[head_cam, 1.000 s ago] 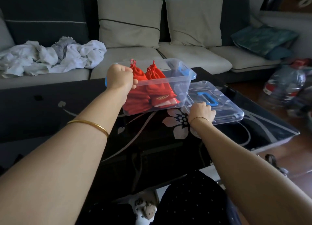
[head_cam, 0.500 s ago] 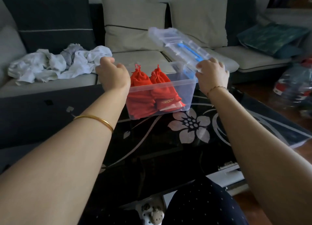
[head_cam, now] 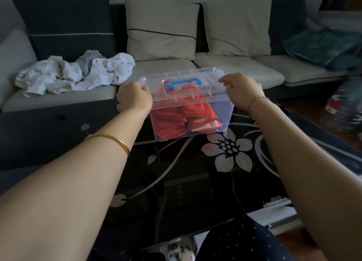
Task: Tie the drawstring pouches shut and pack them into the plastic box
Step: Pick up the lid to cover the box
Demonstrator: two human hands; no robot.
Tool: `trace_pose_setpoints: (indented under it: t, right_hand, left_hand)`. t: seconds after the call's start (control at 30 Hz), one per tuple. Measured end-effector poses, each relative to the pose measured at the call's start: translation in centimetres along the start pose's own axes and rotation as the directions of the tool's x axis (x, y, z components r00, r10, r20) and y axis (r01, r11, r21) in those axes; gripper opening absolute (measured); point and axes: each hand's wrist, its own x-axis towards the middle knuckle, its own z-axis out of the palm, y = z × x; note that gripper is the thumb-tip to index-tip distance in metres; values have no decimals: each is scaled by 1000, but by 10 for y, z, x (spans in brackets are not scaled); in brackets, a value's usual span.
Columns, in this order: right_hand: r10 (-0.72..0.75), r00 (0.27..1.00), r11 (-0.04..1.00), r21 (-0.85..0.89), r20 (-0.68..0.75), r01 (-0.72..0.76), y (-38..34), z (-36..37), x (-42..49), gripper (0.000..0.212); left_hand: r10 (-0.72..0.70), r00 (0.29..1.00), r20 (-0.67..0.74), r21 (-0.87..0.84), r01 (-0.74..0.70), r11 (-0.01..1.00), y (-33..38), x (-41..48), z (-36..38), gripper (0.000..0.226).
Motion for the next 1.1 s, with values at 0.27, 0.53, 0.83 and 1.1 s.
trace_pose_setpoints:
  t: [0.27, 0.53, 0.83, 1.1]
  right_hand:
    - [219, 975, 975, -41, -33, -221, 8, 4, 30, 36]
    - [314, 949, 939, 150, 2, -311, 24, 15, 41, 47]
    - [555, 775, 493, 631, 302, -599, 27, 16, 35, 48]
    - [569, 814, 505, 731, 117, -459, 29, 19, 37, 66]
  left_hand:
    - [65, 989, 136, -5, -64, 998, -6, 7, 3, 34]
    - [16, 984, 176, -107, 3, 994, -6, 9, 5, 28]
    - [-203, 946, 253, -194, 255, 947, 0, 21, 16, 43]
    - [-239, 964, 115, -406, 265, 875, -4, 24, 20, 46]
